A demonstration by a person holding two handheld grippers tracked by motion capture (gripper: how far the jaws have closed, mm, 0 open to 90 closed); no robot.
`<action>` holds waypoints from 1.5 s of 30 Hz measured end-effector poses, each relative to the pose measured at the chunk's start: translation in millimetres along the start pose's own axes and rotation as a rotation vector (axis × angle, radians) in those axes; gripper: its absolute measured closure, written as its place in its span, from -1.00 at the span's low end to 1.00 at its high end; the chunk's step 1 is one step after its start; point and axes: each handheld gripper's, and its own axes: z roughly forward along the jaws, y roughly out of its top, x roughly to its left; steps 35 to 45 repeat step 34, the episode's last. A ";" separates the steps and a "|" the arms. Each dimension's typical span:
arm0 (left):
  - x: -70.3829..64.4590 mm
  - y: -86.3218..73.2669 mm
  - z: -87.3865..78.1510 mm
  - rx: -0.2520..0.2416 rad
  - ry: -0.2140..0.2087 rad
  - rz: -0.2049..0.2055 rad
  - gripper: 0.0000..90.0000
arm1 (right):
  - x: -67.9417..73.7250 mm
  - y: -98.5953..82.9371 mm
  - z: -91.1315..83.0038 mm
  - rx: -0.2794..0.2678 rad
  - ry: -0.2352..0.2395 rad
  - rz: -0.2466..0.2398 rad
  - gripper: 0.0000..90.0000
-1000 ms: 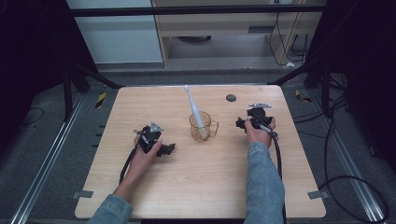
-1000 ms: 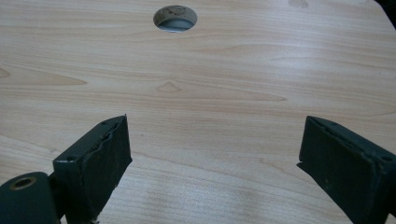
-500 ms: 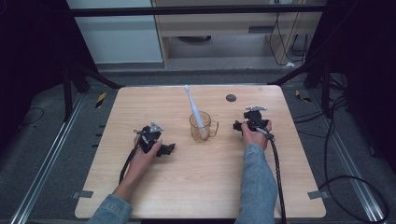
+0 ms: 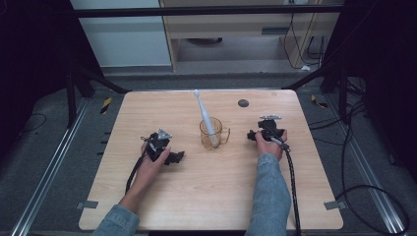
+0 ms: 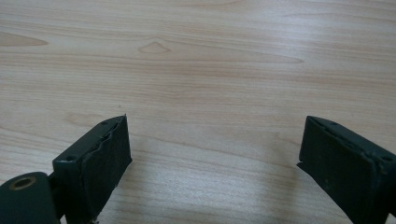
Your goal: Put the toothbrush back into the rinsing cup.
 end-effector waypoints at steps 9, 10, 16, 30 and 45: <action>0.1 0.1 0.0 0.000 0.000 0.001 -1.00 | -3.1 -4.4 0.5 0.000 -0.005 0.018 -0.80; 0.1 0.1 0.0 0.000 0.000 0.001 -1.00 | -3.1 -4.5 0.7 -0.001 -0.008 0.013 -0.80; 0.2 0.1 0.1 0.000 -0.001 0.001 -1.00 | -3.6 -5.4 2.3 -0.008 0.001 0.021 -0.81; 0.2 0.1 0.1 0.000 -0.001 0.001 -1.00 | -2.8 -6.4 3.5 0.018 0.022 0.045 -0.99; 0.4 0.1 0.0 0.001 -0.001 0.003 -1.00 | -2.9 -6.5 3.4 0.018 0.020 0.047 -0.99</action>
